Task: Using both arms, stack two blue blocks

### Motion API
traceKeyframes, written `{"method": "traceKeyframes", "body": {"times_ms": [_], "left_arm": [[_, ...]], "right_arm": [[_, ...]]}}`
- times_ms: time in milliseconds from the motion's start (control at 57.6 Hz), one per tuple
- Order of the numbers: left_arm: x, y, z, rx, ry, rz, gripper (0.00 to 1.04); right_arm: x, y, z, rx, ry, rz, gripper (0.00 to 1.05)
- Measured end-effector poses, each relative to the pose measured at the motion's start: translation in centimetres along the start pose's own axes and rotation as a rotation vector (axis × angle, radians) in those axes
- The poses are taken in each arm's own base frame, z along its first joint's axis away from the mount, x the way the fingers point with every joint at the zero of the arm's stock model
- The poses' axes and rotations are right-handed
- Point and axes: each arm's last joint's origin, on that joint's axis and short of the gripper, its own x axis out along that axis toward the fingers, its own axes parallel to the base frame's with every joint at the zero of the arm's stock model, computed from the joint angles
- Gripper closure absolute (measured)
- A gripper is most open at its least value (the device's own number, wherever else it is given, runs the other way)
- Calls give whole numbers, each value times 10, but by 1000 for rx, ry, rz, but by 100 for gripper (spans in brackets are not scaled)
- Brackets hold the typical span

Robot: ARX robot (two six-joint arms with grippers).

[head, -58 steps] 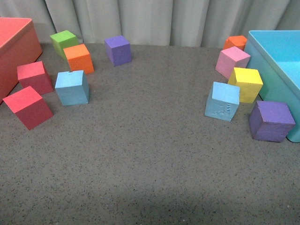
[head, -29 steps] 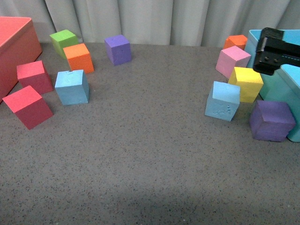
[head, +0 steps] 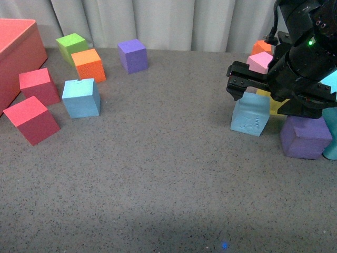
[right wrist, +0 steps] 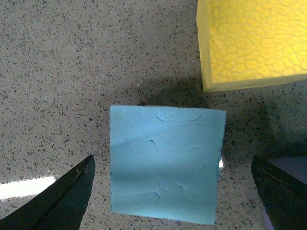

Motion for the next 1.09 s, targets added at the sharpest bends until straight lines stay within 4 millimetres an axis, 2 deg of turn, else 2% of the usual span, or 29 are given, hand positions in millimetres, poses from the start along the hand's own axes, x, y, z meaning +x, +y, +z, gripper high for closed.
{"method": "traceKeyframes", "body": {"times_ms": [226, 486, 573, 729, 972, 1093], "left_arm": [[0, 0, 0, 0, 0, 0, 7], [0, 0, 0, 0, 0, 0, 7], [0, 0, 0, 0, 0, 0, 7], [0, 0, 0, 0, 0, 0, 7], [0, 0, 0, 0, 0, 0, 7], [0, 0, 0, 0, 0, 0, 7]], "right_arm": [[17, 7, 4, -14, 45, 0, 11], [27, 9, 5, -32, 106, -36, 47], [25, 10, 7, -34, 100, -33, 53], [24, 14, 8, -50, 97, -19, 57], [12, 65, 11, -198, 72, 119, 58], [15, 87, 4, -265, 80, 168, 58]]}}
